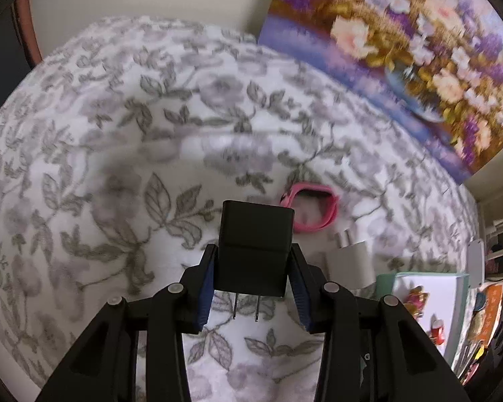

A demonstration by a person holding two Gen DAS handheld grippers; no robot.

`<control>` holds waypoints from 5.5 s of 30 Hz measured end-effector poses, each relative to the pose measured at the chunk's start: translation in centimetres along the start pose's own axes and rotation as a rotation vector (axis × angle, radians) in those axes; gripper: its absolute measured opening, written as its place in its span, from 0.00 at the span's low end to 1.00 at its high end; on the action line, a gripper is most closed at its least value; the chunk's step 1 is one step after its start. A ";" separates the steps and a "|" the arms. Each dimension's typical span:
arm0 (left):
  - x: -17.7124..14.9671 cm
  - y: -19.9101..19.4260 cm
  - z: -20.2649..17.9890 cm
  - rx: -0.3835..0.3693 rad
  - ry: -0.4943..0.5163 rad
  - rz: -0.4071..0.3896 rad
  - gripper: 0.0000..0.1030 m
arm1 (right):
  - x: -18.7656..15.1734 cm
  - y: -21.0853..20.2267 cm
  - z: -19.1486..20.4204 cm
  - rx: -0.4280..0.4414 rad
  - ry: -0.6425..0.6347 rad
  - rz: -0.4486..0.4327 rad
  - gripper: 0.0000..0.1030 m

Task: Organize rigid objects
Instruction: 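Carry the block toy and black charger into the tray and open both grippers, then withdraw both grippers from the tray toward the pink band and white charger, then grasp the white charger with the right gripper while the left grasps the pink band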

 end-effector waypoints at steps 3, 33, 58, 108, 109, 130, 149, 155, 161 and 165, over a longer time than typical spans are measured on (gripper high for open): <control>0.5 -2.0 -0.9 -0.011 0.010 -0.041 0.41 | 0.7 -2.1 -0.2 0.006 -0.003 -0.043 0.45; -7.4 -1.4 -16.0 -0.075 0.270 0.014 0.42 | 0.1 -5.4 -22.1 -0.135 0.377 -0.046 0.45; -15.4 4.8 -23.8 -0.055 0.492 0.174 0.42 | -1.4 -5.2 -29.1 -0.173 0.470 -0.033 0.45; -7.9 1.7 -13.7 0.127 0.255 0.082 0.66 | 0.0 -5.9 -22.9 -0.243 0.241 -0.035 0.75; -7.6 1.7 -12.9 0.138 0.237 0.085 0.70 | 0.0 -5.9 -22.5 -0.241 0.235 -0.035 0.79; -4.2 -1.7 -6.4 0.194 0.148 -0.004 0.96 | 0.3 -6.8 -14.3 -0.186 0.086 -0.067 1.00; -0.1 -4.0 -1.6 0.115 0.088 -0.055 0.96 | 1.2 -6.2 -7.9 -0.169 0.035 -0.095 1.00; 1.6 -2.9 1.1 0.105 0.013 -0.045 0.96 | 2.7 -5.8 -4.5 -0.147 -0.028 -0.142 0.99; 1.8 0.5 1.8 0.063 -0.054 0.006 0.96 | 3.7 -2.8 -1.3 -0.124 -0.089 -0.116 0.86; 1.2 3.3 1.8 0.058 -0.073 0.058 0.96 | 3.9 -0.7 0.4 -0.114 -0.122 -0.100 0.84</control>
Point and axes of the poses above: each gripper's, at about its wrist camera, not at the fingertips, and y roughly the way its jaws point, z to its left, x to its top, the point moved 10 cm from there along y, roughly the way its jaws point, and after that the axes turned 11 degrees about -x, right-handed, at the moved point
